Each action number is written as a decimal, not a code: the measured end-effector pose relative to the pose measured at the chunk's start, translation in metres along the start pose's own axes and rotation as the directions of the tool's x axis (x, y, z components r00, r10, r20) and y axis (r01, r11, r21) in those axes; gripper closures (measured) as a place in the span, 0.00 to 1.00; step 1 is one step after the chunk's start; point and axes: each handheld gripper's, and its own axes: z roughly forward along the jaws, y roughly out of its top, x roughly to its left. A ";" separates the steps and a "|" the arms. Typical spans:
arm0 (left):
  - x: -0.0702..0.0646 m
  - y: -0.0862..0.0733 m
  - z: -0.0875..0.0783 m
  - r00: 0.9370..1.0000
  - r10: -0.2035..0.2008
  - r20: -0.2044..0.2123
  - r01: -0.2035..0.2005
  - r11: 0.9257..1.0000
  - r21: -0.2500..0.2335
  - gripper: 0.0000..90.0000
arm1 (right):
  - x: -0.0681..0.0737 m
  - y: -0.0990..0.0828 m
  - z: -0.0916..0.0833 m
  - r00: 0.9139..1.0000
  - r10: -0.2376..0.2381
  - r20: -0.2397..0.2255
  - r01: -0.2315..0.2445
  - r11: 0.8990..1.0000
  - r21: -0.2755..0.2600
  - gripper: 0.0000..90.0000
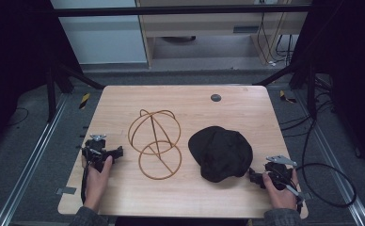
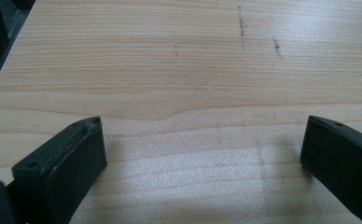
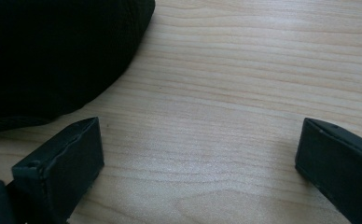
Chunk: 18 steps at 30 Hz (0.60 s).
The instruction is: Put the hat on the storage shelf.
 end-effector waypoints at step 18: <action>0.001 -0.004 -0.004 1.000 0.011 0.010 -0.011 1.000 0.000 0.00 | 0.021 0.021 -0.067 0.983 -0.130 -0.126 0.125 0.991 -0.048 0.07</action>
